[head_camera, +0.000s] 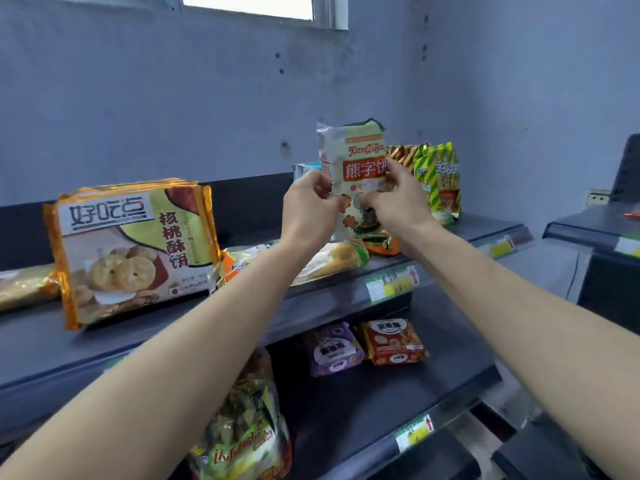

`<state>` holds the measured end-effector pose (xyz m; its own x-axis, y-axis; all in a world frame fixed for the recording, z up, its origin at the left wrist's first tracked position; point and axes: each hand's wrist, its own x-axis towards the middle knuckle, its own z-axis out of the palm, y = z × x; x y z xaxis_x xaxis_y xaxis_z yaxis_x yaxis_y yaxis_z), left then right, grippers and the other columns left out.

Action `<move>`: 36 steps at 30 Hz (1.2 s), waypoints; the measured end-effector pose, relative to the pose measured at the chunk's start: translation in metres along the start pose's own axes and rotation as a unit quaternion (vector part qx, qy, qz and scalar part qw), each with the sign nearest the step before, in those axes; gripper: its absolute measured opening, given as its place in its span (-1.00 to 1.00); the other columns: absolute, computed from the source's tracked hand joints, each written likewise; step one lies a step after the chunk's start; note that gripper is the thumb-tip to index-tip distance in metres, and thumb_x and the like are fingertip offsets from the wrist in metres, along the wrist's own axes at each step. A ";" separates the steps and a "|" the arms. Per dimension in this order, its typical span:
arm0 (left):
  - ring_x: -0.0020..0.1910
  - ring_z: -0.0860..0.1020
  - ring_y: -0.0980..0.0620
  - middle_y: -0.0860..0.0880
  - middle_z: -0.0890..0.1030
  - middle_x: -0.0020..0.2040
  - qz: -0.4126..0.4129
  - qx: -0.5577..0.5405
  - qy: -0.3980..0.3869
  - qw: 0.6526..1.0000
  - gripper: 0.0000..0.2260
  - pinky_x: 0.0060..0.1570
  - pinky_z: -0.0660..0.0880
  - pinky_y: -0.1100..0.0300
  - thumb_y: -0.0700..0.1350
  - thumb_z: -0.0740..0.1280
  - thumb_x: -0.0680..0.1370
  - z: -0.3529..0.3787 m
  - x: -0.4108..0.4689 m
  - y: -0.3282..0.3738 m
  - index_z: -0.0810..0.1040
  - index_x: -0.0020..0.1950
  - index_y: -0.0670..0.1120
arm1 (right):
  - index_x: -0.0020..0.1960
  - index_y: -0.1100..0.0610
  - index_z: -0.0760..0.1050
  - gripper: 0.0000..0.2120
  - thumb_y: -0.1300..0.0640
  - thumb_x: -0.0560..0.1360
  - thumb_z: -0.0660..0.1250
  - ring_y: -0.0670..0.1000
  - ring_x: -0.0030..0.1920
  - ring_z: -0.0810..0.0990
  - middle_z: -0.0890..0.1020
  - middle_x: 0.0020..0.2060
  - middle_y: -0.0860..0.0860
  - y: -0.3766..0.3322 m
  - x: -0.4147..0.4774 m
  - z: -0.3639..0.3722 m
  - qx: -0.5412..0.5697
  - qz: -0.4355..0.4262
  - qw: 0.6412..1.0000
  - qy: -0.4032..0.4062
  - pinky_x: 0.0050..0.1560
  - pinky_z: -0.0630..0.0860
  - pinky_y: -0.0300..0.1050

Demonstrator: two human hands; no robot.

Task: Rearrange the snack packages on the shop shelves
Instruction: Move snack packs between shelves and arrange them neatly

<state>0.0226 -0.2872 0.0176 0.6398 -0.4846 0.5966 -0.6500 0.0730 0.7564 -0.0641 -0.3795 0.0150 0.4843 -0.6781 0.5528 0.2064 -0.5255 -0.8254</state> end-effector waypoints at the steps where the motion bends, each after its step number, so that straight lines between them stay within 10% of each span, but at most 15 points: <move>1: -0.37 0.49 0.15 0.05 0.54 -0.33 -0.002 -0.001 0.002 1.000 -0.81 -0.39 0.44 0.40 -0.24 0.43 0.42 0.004 0.010 -0.004 0.46 -0.28 -0.07 | 0.21 0.01 0.48 -0.57 0.37 0.41 0.35 -0.24 -0.12 0.56 0.60 -0.12 -0.19 0.003 0.010 0.000 0.000 0.002 1.000 -0.008 -0.33 0.46 -0.46; 5: -0.16 0.61 0.02 -0.03 0.62 -0.21 -0.013 0.004 0.009 1.000 -0.83 -0.12 0.58 0.15 -0.26 0.43 0.43 0.019 0.045 -0.018 0.48 -0.24 -0.07 | 0.27 0.04 0.45 -0.59 0.36 0.48 0.30 -0.15 -0.04 0.56 0.59 -0.06 -0.12 0.021 0.050 0.000 0.011 0.005 0.999 -0.032 -0.22 0.50 -0.36; 16: -0.13 0.63 0.02 -0.01 0.59 -0.16 -0.073 0.077 0.085 0.991 -0.84 -0.20 0.62 0.08 -0.24 0.39 0.46 0.045 0.090 -0.059 0.45 -0.22 -0.05 | 0.05 0.07 0.49 -0.72 0.38 0.45 0.31 0.03 0.04 0.62 0.62 -0.10 -0.05 0.072 0.118 0.005 0.017 0.070 0.970 -0.230 -0.03 0.61 -0.11; 20: -0.09 0.64 -0.03 -0.05 0.61 -0.12 -0.101 0.075 0.081 0.989 -0.82 -0.14 0.63 0.01 -0.28 0.39 0.45 0.047 0.088 -0.068 0.42 -0.21 -0.07 | 0.49 -0.02 0.04 -0.23 0.27 0.44 0.37 0.03 0.16 0.54 0.54 0.16 0.02 0.079 0.119 0.006 -0.112 0.065 0.935 -0.330 0.20 0.49 -0.05; 26: -0.14 0.59 0.12 0.02 0.57 -0.11 -0.112 0.106 0.032 0.988 -0.82 -0.31 0.53 0.31 -0.22 0.37 0.47 0.049 0.083 -0.068 0.40 -0.06 -0.03 | 0.52 -0.09 -0.23 -0.06 0.13 0.44 0.40 0.00 0.10 0.53 0.52 0.20 0.01 0.083 0.119 0.002 -0.207 0.042 0.910 -0.356 0.08 0.44 -0.17; 36: -0.22 0.48 0.19 0.11 0.46 -0.14 -0.174 0.255 -0.160 0.937 -0.21 -0.36 0.35 0.36 -0.22 0.42 0.40 0.046 0.070 -0.065 -0.03 0.41 0.07 | 0.52 -0.06 -0.26 0.00 0.07 0.43 0.44 0.07 0.20 0.52 0.51 0.26 0.04 0.085 0.122 -0.002 -0.290 0.019 0.890 -0.351 0.21 0.41 -0.08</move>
<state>0.0911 -0.3656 -0.0022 0.7474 -0.6438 0.1642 -0.5879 -0.5257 0.6148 0.0112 -0.5078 0.0127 0.9357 -0.3196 0.1496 -0.1968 -0.8244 -0.5306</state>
